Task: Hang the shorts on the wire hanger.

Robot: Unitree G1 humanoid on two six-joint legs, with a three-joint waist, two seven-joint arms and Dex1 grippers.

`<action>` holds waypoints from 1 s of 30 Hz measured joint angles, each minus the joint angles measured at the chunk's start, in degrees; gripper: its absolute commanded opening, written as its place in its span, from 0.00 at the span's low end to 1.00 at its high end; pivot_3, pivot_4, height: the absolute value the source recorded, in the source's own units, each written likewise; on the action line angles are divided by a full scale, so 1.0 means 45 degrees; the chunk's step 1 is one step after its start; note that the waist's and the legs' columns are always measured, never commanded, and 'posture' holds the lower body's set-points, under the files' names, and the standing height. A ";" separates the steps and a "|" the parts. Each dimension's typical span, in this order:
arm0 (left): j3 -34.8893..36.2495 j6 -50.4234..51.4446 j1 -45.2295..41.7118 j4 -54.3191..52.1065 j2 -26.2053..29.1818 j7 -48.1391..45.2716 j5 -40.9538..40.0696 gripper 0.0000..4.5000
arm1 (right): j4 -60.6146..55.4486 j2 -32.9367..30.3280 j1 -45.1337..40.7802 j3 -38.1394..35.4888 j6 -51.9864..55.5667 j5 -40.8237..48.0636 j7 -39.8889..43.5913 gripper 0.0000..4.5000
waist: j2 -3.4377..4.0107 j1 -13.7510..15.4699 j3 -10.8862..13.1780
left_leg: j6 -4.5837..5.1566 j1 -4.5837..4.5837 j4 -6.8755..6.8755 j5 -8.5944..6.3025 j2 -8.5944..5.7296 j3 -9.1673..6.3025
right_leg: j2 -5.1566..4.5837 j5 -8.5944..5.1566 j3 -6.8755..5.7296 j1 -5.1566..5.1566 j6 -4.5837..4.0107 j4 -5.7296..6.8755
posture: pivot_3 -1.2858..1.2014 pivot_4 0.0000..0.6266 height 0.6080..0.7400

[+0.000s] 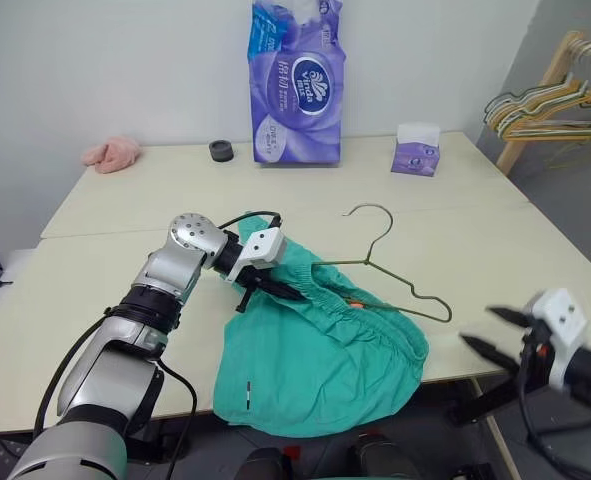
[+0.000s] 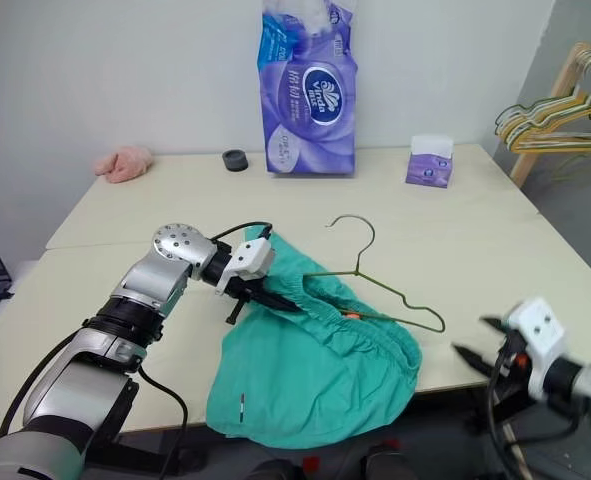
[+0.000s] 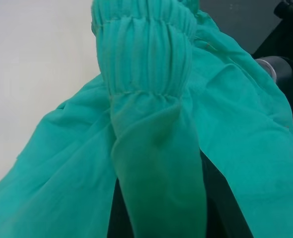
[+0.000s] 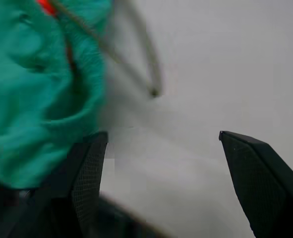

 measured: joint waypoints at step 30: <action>0.0308 0.0159 -0.0041 -0.0065 -0.0045 0.0053 0.0003 0.01 | 0.1560 0.0768 -0.1811 0.3311 0.0996 0.0835 -0.4290 0.00 | -0.0368 -0.0274 -0.0006 | -0.0005 -0.0051 -0.0039 -0.0039 0.0022 -0.0031 | -0.0002 0.0012 -0.0047 -0.0001 -0.0002 -0.0151 | 0.44 0.10 1.00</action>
